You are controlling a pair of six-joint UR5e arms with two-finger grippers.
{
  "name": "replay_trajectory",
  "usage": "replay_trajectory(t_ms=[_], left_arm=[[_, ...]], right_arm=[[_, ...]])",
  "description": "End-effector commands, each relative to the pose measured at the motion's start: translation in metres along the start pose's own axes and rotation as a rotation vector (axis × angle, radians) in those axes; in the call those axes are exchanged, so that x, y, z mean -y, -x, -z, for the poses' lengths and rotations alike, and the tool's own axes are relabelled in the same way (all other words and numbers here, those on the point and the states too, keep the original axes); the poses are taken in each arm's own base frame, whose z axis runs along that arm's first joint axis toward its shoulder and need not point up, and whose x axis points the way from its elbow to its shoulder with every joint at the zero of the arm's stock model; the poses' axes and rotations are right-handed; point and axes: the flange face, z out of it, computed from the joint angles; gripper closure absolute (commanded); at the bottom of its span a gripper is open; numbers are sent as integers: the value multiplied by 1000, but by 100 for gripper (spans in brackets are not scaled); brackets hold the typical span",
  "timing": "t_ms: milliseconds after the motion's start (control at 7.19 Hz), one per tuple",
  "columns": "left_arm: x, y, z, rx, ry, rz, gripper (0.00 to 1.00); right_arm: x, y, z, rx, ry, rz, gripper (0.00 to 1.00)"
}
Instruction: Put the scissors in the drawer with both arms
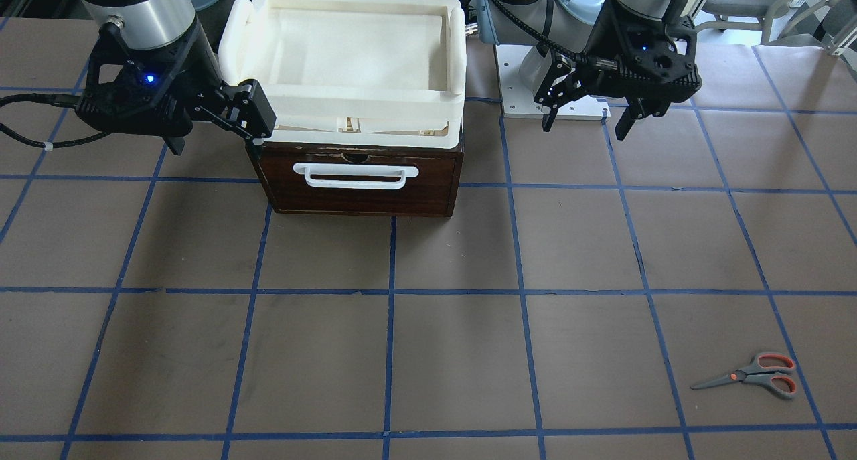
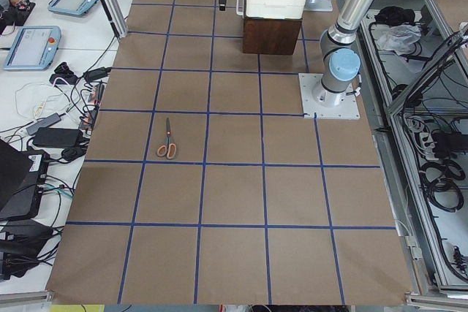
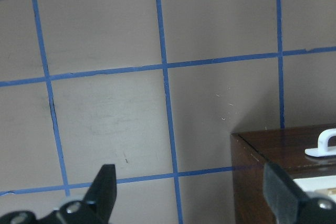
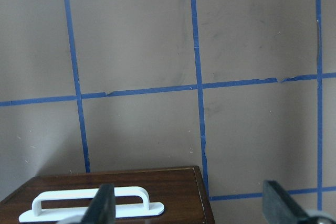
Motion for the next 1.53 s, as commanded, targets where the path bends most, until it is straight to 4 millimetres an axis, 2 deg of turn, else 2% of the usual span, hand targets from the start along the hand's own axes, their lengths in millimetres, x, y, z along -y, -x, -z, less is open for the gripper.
replay_trajectory(t_ms=[0, 139, 278, 417, 556, 695, 834, 974, 1113, 1391], left_arm=[[-2, 33, -17, 2, 25, -188, 0], [6, 89, -29, -11, 45, -252, 0], [10, 153, -45, -20, 61, -372, 0], [27, 179, -63, 8, 37, -539, 0], [34, 221, -96, 5, 111, -673, 0], [51, 253, -128, 15, 105, -790, 0], [67, 277, -160, 34, 95, -910, 0], [75, 313, -195, 44, 90, -1071, 0], [87, 335, -223, 69, 85, -1235, 0], [108, 369, -265, 108, 66, -1365, 0]], right_arm=[[1, 2, -15, 7, -34, -52, 0], [4, 2, -19, 5, -46, -183, 0], [10, 6, -21, 23, -67, -362, 0], [19, 10, -40, 13, -32, -577, 0], [22, 23, -58, -8, -7, -714, 0], [17, 50, -72, -12, 12, -818, 0], [15, 73, -92, -40, 29, -913, 0], [14, 86, -107, -60, 47, -967, 0], [14, 97, -119, -77, 58, -1022, 0], [7, 123, -142, -112, 72, -1136, 0]])
